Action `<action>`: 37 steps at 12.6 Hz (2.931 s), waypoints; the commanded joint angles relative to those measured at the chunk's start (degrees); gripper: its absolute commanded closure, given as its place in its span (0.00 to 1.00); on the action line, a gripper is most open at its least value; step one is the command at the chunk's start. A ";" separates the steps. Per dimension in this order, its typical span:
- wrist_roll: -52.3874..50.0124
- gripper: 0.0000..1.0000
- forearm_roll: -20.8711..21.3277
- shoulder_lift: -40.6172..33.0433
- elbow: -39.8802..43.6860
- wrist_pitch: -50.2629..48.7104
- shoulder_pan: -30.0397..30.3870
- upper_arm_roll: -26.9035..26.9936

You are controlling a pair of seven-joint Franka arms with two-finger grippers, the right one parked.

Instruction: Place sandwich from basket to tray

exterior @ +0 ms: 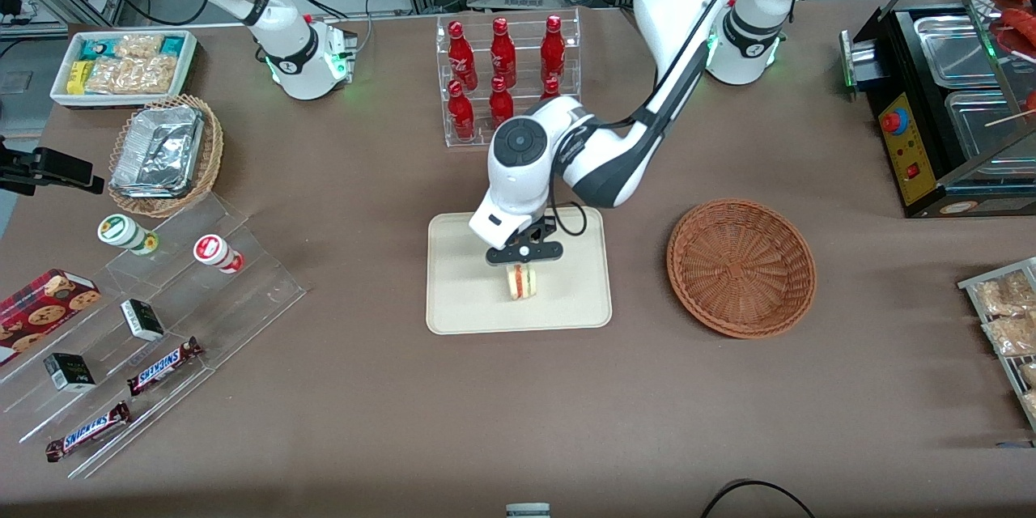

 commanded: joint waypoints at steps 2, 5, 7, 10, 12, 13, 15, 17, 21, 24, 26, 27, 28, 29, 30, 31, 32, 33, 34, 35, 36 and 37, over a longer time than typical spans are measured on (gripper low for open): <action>7.53 1.00 0.80 3.49 2.27 0.02 -0.65 0.63; 7.74 1.00 0.80 5.07 2.18 0.03 -1.70 0.63; 7.39 0.78 0.71 5.52 2.27 0.11 -1.62 0.80; 7.39 0.00 0.71 4.64 2.27 -0.06 -1.53 0.89; 7.30 0.00 0.44 2.11 2.36 -0.41 -1.09 0.98; 7.21 0.00 0.62 0.26 2.27 -0.67 -1.09 1.15; 4.07 0.00 0.62 -4.39 1.83 -3.03 -0.91 2.03; 2.65 0.00 0.18 -8.88 1.83 -6.73 -0.82 4.04; 0.36 0.00 0.09 -16.79 1.39 -15.51 -0.82 11.41; 3.41 0.00 -1.22 -22.06 1.04 -19.82 4.96 13.72; 12.18 0.00 -3.32 -25.40 1.04 -25.17 9.96 13.72; 17.27 0.00 -3.77 -27.16 0.95 -27.81 13.03 13.72; 21.67 0.00 -4.04 -28.31 0.95 -29.66 15.67 13.72; 25.63 0.00 -5.08 -29.63 0.86 -31.86 17.70 13.72; 28.72 0.00 -5.09 -30.77 0.60 -33.71 19.20 13.72; 31.88 0.00 -5.09 -32.43 -0.62 -34.42 20.78 13.72; 35.04 0.00 -5.09 -35.06 -3.16 -34.34 22.02 13.81; 38.21 0.00 -5.09 -37.26 -5.01 -34.51 23.59 13.81; 42.07 0.00 -5.09 -39.37 -7.46 -34.52 25.44 13.72; 44.89 0.00 -5.18 -41.22 -9.23 -34.60 26.93 13.81; 46.57 0.00 -5.09 -42.02 -9.77 -34.86 27.82 13.72; 48.50 0.00 -4.92 -42.12 -9.16 -36.43 28.70 13.72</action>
